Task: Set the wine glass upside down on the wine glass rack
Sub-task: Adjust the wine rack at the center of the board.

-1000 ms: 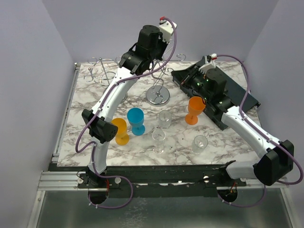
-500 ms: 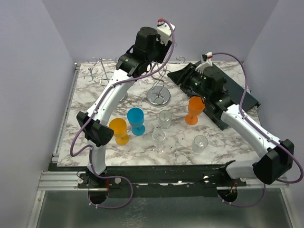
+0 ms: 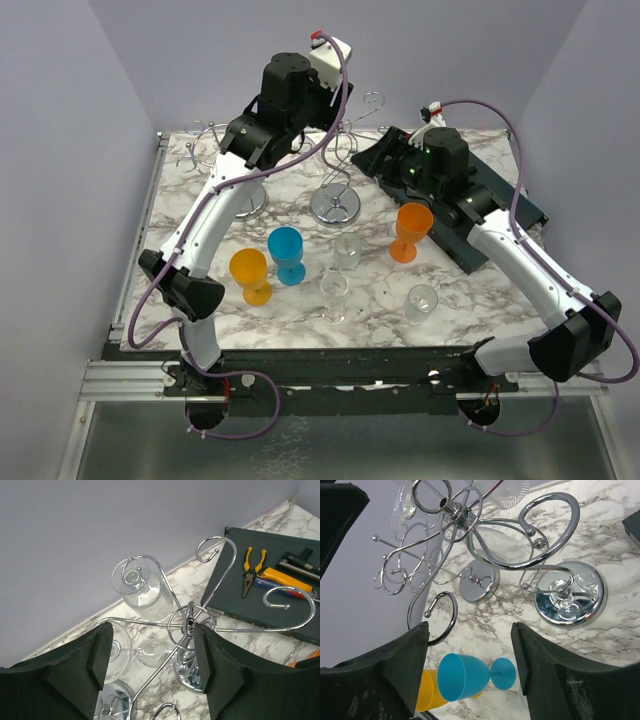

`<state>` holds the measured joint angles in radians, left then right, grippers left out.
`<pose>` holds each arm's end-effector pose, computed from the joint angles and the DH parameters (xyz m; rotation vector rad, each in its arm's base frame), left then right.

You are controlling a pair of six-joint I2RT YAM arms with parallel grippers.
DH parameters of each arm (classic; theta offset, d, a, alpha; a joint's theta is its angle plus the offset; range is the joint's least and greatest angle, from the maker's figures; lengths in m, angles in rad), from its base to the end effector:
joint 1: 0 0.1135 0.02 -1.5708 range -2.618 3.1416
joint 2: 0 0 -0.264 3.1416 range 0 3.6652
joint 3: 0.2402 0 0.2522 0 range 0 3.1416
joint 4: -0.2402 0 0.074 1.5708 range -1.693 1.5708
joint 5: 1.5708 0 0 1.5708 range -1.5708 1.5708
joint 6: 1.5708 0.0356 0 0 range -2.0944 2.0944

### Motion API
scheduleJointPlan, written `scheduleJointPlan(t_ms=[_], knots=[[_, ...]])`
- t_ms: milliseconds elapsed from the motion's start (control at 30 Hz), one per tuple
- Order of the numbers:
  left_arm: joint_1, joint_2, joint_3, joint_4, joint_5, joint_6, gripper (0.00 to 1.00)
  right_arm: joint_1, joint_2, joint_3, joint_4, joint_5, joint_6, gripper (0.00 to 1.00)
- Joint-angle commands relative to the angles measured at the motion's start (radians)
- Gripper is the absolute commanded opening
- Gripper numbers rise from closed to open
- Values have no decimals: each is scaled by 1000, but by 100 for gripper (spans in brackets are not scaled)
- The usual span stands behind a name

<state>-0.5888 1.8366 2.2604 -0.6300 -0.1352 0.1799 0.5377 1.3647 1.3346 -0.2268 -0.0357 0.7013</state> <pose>0.3311 -0.2153 0.5013 0.5753 1.6828 -0.1752 0.2730 0.1643 0.3967 0.1308 1.9197 0.8895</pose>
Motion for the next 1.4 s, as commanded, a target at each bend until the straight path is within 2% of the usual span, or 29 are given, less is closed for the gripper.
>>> scheduleJointPlan(t_ms=[0,133,300,367,467,600,767,900,1067,1367], knots=[[21,-42,-33,-14,6,-16,72,6,45,36,-233,32,-86,72],[36,-64,-34,-37,15,-21,75,-7,34,108,-279,67,-119,79],[54,-106,-38,-99,15,-28,94,-21,13,208,-354,89,-172,84],[65,-133,-54,-124,15,-29,98,-22,6,243,-390,88,-185,86],[88,-185,-102,-143,16,-33,99,-23,-13,272,-446,86,-206,92],[127,-263,-168,-174,30,-27,99,-24,-73,228,-499,79,-214,93],[182,-339,-204,-252,77,-19,99,-24,-204,50,-525,57,-192,92],[231,-381,-223,-315,132,-33,99,-24,-270,-100,-526,43,-164,87],[249,-470,-312,-330,187,-40,99,-25,-272,-170,-537,124,-172,84],[317,-512,-393,-310,218,-156,99,-24,-208,-155,-444,48,-185,83]])
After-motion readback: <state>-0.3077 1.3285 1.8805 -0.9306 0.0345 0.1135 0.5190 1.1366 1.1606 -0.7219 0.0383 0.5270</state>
